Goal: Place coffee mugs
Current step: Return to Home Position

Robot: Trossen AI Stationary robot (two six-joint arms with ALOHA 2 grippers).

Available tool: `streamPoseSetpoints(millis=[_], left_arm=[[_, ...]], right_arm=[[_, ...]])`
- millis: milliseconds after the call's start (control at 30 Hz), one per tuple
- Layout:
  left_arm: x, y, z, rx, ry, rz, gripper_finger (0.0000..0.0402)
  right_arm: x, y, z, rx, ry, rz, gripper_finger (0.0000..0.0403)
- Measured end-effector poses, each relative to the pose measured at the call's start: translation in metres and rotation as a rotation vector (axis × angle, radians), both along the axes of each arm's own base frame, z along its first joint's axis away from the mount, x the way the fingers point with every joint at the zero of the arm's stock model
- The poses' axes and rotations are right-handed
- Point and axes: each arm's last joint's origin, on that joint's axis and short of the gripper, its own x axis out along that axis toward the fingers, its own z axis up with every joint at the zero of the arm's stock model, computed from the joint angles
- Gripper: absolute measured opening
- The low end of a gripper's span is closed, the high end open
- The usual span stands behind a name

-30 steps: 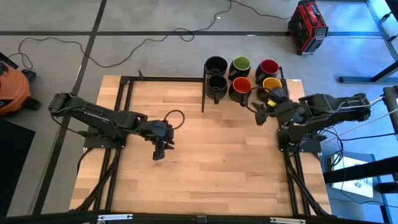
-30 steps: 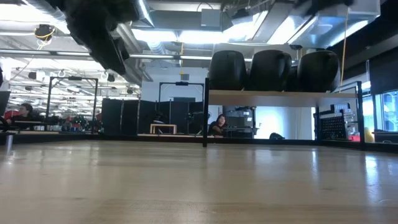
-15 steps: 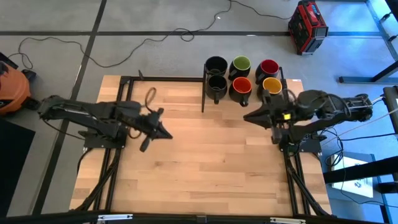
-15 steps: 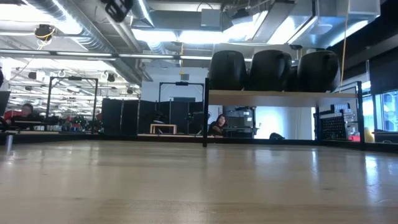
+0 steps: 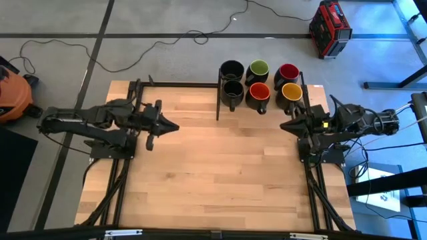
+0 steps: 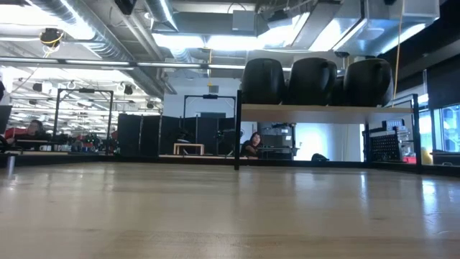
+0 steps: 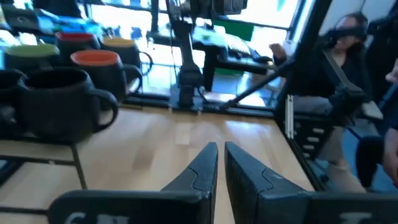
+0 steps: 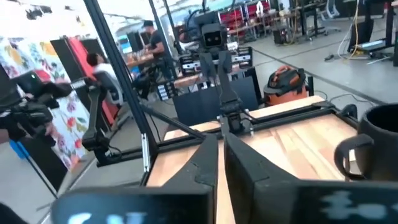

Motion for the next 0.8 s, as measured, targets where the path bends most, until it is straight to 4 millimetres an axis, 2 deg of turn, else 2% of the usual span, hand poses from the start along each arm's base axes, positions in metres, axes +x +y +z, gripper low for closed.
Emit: streamPoseSetpoints(millis=[167, 267, 367, 600, 800], left_arm=[[0.000, 0.003, 0.003, 0.014, -0.033, 0.095, 0.0025], [0.001, 0.002, -0.001, 0.073, -0.045, 0.064, 0.0025], [0.005, 0.002, -0.015, 0.091, -0.050, 0.050, 0.0025], [0.001, 0.001, -0.047, 0.102, -0.146, 0.015, 0.0025], [-0.009, 0.000, -0.079, 0.093, -0.210, -0.001, 0.0025]], right_arm=[[-0.014, -0.003, -0.014, 0.042, -0.009, 0.006, 0.0018], [-0.019, -0.004, -0.019, 0.048, -0.010, 0.007, 0.0017], [-0.023, -0.005, -0.035, -0.014, -0.011, 0.017, 0.0017], [-0.029, -0.006, -0.079, -0.006, -0.061, 0.013, 0.0017], [-0.021, -0.007, -0.119, 0.008, -0.116, -0.074, 0.0017]])
